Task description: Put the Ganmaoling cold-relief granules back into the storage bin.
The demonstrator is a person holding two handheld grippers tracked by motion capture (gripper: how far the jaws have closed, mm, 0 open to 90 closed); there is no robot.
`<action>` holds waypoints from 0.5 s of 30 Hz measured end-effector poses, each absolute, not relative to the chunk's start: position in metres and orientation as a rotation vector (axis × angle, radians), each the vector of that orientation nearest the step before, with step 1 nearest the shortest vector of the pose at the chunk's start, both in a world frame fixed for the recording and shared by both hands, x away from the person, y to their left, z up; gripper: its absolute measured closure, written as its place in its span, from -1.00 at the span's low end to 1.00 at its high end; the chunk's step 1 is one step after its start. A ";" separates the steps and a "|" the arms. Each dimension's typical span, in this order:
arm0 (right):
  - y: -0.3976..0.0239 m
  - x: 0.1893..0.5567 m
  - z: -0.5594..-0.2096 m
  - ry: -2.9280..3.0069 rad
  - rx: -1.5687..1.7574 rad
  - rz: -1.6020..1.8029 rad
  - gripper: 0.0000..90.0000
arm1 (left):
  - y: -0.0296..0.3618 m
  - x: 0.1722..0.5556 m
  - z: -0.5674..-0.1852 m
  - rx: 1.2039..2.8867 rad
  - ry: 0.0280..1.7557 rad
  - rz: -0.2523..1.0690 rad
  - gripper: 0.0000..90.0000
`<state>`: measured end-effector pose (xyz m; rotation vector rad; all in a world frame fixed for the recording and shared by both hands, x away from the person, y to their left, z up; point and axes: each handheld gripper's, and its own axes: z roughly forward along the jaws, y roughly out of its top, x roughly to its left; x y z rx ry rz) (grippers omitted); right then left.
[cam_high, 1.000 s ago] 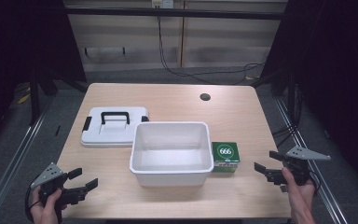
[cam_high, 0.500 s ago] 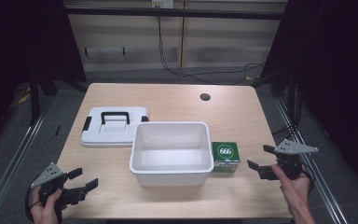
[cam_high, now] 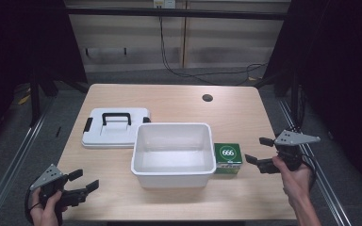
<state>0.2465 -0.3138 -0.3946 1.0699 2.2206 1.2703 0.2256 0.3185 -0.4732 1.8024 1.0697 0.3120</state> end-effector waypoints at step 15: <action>-0.290 0.266 -0.377 2.500 0.883 1.160 -0.72 | 0.318 0.226 -0.472 1.799 1.062 0.316 -0.65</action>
